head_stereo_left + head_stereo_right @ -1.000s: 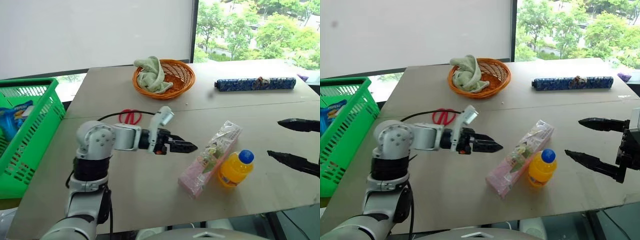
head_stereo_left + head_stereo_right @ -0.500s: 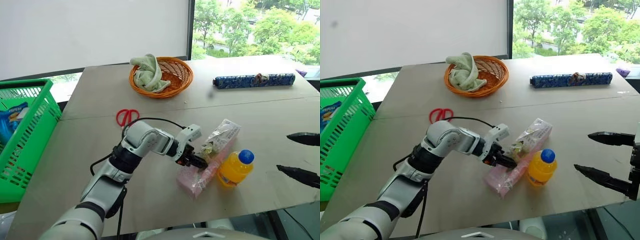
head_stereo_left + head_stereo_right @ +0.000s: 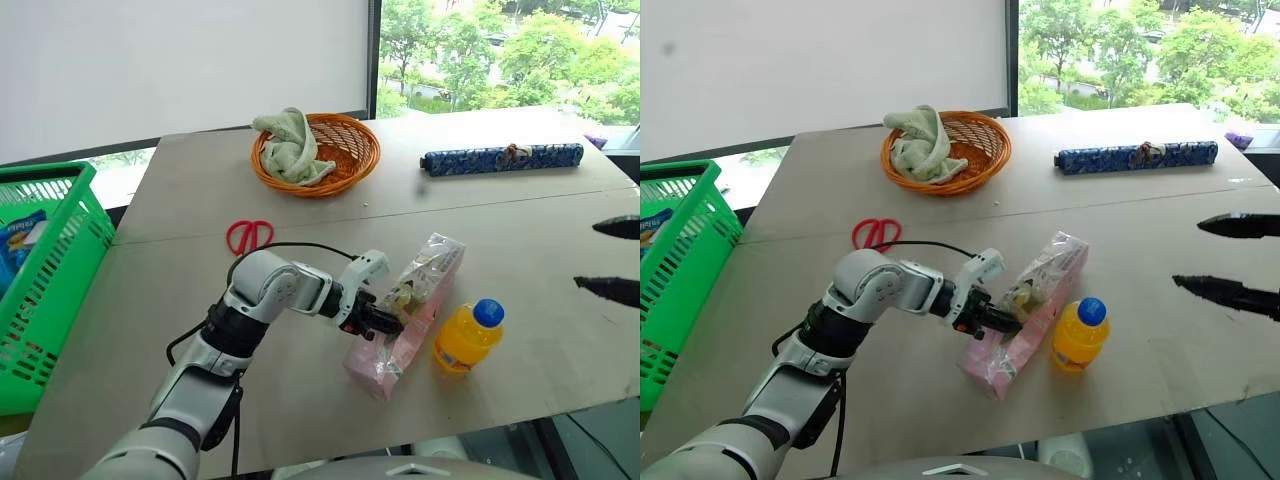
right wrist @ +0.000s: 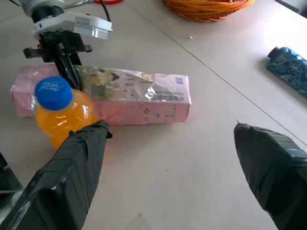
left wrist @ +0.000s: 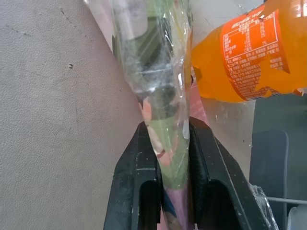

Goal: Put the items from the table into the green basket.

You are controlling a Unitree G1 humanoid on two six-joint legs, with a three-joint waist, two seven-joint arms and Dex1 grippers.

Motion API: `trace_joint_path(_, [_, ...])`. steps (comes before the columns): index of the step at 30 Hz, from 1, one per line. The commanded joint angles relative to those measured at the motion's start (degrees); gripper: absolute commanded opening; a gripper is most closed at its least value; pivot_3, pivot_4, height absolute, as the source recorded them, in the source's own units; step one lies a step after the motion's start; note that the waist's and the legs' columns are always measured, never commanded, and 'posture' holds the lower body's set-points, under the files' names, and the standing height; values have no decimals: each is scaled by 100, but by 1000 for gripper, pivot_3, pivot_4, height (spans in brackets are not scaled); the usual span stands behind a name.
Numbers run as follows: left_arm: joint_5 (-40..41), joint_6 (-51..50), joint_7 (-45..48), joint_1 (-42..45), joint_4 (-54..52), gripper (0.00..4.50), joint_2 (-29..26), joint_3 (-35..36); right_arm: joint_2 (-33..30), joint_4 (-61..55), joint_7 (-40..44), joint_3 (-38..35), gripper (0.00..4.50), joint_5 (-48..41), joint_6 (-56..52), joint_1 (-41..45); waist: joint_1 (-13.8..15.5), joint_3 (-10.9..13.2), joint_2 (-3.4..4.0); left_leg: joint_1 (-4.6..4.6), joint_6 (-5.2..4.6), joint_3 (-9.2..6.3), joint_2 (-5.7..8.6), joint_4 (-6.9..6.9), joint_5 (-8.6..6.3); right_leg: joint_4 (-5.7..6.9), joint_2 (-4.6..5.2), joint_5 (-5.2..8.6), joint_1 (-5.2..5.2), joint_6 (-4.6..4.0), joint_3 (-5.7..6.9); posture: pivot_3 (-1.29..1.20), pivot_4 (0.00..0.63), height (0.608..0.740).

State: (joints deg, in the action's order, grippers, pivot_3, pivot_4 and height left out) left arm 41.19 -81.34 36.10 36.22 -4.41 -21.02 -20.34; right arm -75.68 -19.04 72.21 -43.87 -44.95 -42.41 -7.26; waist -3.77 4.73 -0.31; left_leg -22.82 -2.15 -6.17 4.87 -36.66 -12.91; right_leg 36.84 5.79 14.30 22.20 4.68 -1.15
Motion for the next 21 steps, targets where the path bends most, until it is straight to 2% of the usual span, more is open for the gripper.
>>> trace_joint_path(1, [27,84,-74,-40,-368,166,13,410,-444,462,627,524,4500,105,356,480,4,-1,2,0,0,-1,0,0,0,0,0,0,1,0,0,-140,23,740])
trace_joint_path(5, [268,21,-40,-230,-792,166,-58,931,-811,858,1168,1404,4500,113,711,1250,19,-2,3,-5,-1,-3,0,1,0,0,1,-5,4,8,2,-107,16,740])
trace_joint_path(8, [452,110,-115,-352,-1109,166,-76,1572,-739,1001,1154,2070,4500,34,784,2089,38,-3,6,-6,2,-2,1,1,-1,0,5,-12,7,20,-1,-87,14,740])
trace_joint_path(13, [988,441,-740,-364,-1424,166,23,3751,213,734,438,2966,4500,-463,310,3841,52,-1,6,-13,11,-12,-4,2,1,2,10,-17,19,22,1,-33,9,740])
trace_joint_path(16, [910,846,-1199,-338,-1376,166,-99,4530,719,608,54,3210,4500,-493,97,4383,171,-5,2,-10,18,-16,-5,5,7,5,7,-20,21,26,0,26,0,740])
trace_joint_path(18, [-190,2144,-1887,-220,-923,166,-787,5217,1268,440,-273,3499,4500,-598,3,4864,222,-2,-8,-12,33,-19,0,7,22,5,-1,-21,21,26,3,54,0,740])
trace_joint_path(20, [-1342,3453,-2253,-371,-321,166,-1671,5337,1710,419,-436,3721,4500,-527,12,5264,227,-1,-22,-17,41,-13,-4,13,30,11,-21,-29,42,16,-12,88,0,740])
trace_joint_path(21, [-1674,3870,-2291,-463,-41,166,-1997,5283,1867,451,-504,3783,4500,-456,26,5407,232,-1,-28,-14,43,-3,-9,25,36,12,-31,-33,52,11,-24,94,0,740])
